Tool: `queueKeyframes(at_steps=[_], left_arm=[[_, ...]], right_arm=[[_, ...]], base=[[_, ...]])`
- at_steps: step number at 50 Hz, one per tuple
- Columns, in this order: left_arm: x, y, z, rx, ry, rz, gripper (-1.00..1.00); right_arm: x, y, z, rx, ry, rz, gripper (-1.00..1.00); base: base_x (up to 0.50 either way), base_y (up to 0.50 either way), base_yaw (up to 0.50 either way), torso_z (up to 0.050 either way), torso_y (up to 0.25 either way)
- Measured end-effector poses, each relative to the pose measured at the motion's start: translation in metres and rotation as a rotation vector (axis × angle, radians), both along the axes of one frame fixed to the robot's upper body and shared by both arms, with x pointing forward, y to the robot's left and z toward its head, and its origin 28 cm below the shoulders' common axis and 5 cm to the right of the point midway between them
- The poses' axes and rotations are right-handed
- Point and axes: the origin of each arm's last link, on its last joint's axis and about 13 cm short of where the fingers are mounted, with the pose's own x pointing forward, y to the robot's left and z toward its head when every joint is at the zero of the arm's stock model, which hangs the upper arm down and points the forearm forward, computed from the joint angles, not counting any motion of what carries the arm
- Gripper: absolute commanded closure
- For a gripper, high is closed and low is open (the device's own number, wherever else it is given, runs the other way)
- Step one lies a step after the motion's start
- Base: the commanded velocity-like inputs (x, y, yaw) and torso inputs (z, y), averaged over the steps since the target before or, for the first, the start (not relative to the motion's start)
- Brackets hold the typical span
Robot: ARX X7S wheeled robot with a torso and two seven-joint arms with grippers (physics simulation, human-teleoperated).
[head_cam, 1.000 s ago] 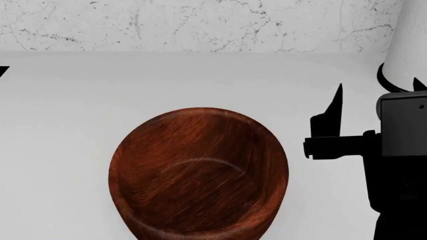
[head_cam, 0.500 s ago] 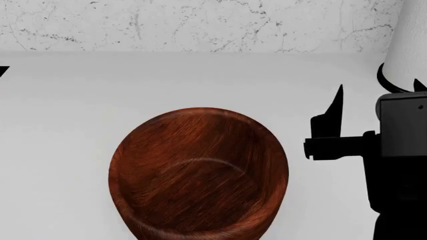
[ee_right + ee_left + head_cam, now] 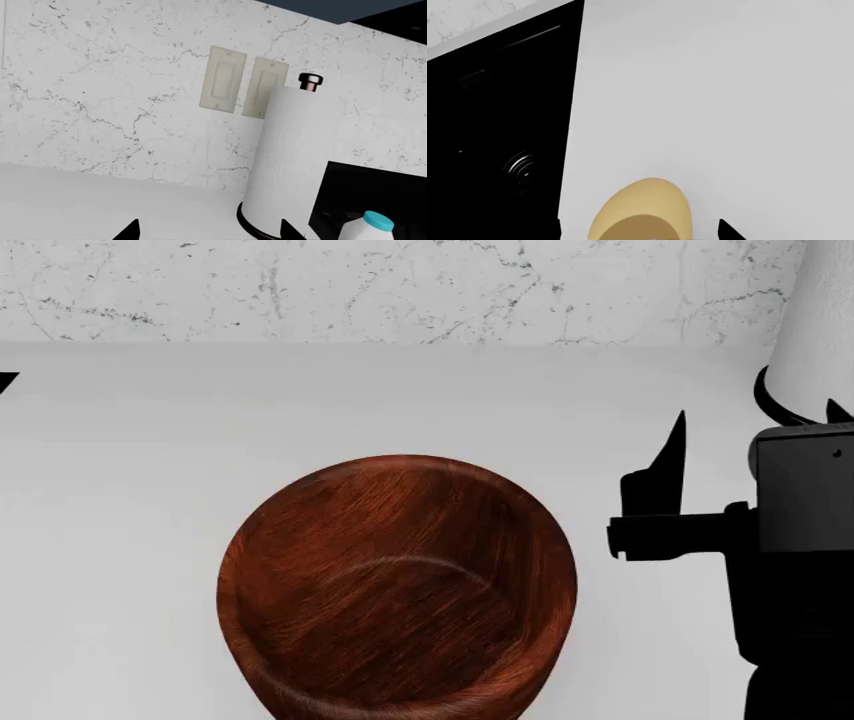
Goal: Place the eggs and milk next to the bowl.
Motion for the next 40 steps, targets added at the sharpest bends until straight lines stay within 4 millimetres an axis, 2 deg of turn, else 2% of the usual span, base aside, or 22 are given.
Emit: queueKeyframes(at_steps=[1,27,40], left_arm=[[0.000,0.000,0.000,-0.003,0.000,0.002,1.00],[-0.004,-0.002,0.001,0.009,0.012,0.025,1.00],[-0.009,-0.004,0.018,0.003,-0.006,-0.015,1.00]], right_arm=[[0.000,0.000,0.000,0.000,0.000,0.000,-1.00],[0.000,0.000,0.001,0.002,-0.003,0.001,-1.00],[-0.001,0.000,0.002,0.004,-0.008,0.005,-1.00]], base=[[0.00,0.00,0.00,0.000,0.000],[0.00,0.00,0.00,0.000,0.000],[0.00,0.00,0.00,0.000,0.000]])
